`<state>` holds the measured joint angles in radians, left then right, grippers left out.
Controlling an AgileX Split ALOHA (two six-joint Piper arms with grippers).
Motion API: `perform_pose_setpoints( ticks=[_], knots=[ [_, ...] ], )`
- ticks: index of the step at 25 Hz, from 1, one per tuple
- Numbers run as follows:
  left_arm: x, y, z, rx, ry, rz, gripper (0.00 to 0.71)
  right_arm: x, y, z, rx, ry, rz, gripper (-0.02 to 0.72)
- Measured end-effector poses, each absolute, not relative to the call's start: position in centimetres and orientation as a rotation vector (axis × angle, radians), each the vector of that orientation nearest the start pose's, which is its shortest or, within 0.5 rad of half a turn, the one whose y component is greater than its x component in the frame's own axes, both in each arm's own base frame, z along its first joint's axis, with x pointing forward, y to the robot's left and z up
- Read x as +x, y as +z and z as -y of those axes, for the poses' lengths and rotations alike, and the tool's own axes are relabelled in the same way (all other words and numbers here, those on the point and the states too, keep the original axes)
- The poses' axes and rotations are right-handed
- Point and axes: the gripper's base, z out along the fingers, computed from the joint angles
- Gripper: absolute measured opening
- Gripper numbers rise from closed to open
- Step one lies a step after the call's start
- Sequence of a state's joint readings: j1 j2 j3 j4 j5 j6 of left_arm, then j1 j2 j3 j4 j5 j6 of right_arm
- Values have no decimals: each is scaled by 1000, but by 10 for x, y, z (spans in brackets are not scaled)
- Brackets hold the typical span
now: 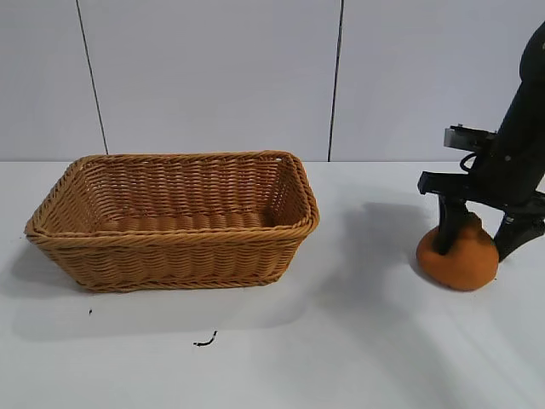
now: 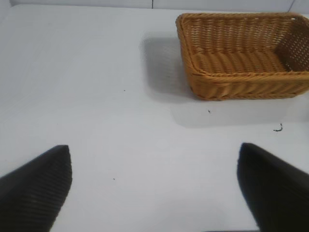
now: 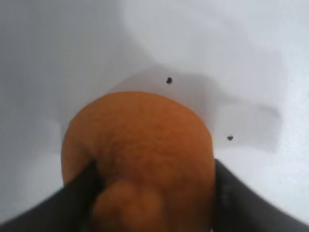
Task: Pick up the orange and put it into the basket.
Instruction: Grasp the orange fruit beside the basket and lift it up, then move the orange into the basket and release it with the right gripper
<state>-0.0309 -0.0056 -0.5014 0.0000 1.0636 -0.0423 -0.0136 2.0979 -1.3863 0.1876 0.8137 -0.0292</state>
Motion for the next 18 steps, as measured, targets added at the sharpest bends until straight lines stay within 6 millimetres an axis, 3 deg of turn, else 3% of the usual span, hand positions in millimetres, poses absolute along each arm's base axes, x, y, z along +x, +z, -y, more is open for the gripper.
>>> perform_pose_setpoints(
  ticks=[5,10,15,18],
  knots=[
    [-6,277,0,-12,-46,-2040,666,413,171,-8,115,211,-2929,44],
    [-6,277,0,-12,-46,-2040,666,423,236,-9,78,227,-2820,44],
    [-6,277,0,-12,-46,-2040,666,429,263,-12,69,266,-2785,44],
    [-6,277,0,-12,-46,-2040,666,432,275,-29,10,275,-2752,44]
  ],
)
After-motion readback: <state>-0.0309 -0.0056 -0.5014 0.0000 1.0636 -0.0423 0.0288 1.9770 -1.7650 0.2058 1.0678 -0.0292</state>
